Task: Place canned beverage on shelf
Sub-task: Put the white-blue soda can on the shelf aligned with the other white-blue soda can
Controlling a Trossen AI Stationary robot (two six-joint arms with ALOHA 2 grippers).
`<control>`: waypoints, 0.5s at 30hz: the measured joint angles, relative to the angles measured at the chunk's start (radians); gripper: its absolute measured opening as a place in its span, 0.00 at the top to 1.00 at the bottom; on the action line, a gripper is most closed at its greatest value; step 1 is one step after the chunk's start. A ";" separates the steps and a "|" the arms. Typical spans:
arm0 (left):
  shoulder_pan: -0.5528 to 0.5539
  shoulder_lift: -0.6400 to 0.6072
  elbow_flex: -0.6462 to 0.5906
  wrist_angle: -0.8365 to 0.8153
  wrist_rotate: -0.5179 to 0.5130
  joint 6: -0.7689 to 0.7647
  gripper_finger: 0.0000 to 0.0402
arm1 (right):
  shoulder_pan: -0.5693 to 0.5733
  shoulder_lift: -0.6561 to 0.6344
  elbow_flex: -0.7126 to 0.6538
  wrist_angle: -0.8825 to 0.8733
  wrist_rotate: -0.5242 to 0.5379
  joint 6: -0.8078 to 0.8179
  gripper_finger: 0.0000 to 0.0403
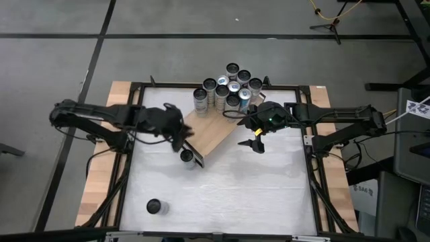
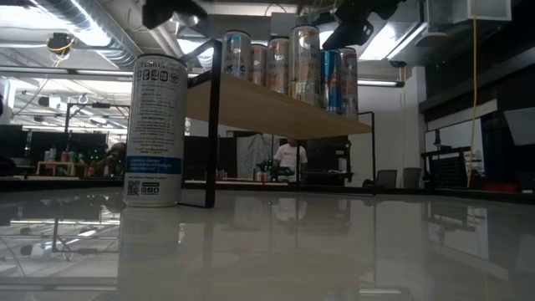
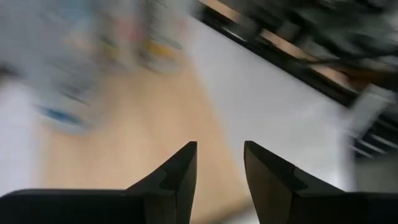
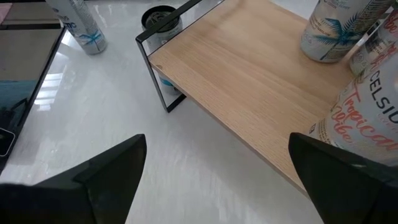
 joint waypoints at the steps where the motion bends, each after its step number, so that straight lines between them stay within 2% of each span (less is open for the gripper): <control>1: -0.016 -0.006 0.000 -0.002 0.052 -0.023 0.69 | 0.000 0.000 0.000 0.000 0.000 0.000 0.04; 3: -0.047 -0.014 0.000 -0.002 0.144 -0.072 0.69 | 0.000 0.000 0.000 0.000 0.000 0.000 0.04; 7: -0.111 -0.017 0.000 -0.004 0.262 -0.165 0.69 | 0.000 0.000 0.000 0.000 0.000 0.000 0.04; 11: -0.157 -0.014 0.000 -0.005 0.282 -0.252 0.69 | 0.000 0.000 0.000 0.000 0.000 0.000 0.04; 15: -0.188 -0.013 0.000 -0.004 0.283 -0.274 0.67 | 0.000 0.000 0.000 0.000 0.000 0.000 0.04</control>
